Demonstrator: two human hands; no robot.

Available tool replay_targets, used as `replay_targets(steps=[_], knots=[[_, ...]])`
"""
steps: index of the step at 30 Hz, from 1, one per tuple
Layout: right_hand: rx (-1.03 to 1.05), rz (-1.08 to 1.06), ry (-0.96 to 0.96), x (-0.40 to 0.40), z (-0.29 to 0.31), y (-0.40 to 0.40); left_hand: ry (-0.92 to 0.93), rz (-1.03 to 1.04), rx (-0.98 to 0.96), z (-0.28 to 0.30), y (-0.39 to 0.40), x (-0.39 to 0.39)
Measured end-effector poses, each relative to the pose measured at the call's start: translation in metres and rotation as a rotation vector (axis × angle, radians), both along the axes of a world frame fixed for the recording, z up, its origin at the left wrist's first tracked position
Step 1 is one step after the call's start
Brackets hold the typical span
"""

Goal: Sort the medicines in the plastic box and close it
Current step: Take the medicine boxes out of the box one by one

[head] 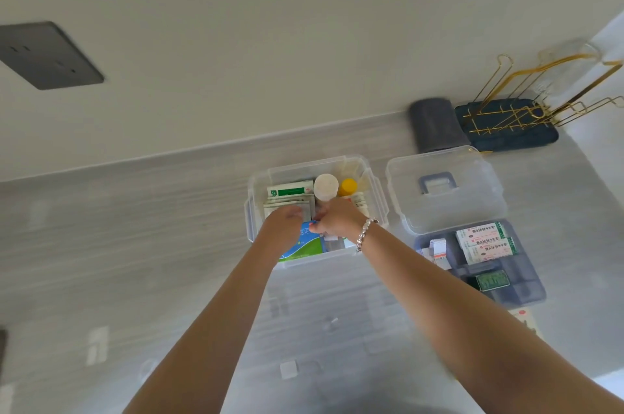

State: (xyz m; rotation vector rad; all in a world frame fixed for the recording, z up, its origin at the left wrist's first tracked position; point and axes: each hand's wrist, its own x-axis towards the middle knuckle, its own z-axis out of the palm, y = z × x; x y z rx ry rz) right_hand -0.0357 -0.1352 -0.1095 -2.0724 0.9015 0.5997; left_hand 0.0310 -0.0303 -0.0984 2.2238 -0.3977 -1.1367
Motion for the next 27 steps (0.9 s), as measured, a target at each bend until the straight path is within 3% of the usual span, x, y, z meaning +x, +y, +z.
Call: replay_targets(steps=[5, 11, 18, 27], knots=[[0.001, -0.148, -0.123, -0.018, 0.014, -0.010, -0.060, -0.025, -0.109, 0.009, 0.006, -0.002], [0.082, -0.331, -0.307, -0.044, 0.049, -0.021, -0.256, 0.066, -0.262, 0.031, 0.019, -0.010], [0.296, -0.383, -0.428, -0.088, 0.087, -0.008, -0.150, 0.231, -0.447, 0.056, 0.051, -0.032], [0.386, -0.361, -0.303, -0.126, 0.050, 0.042, -0.056, 0.348, -0.298, 0.022, 0.114, -0.078]])
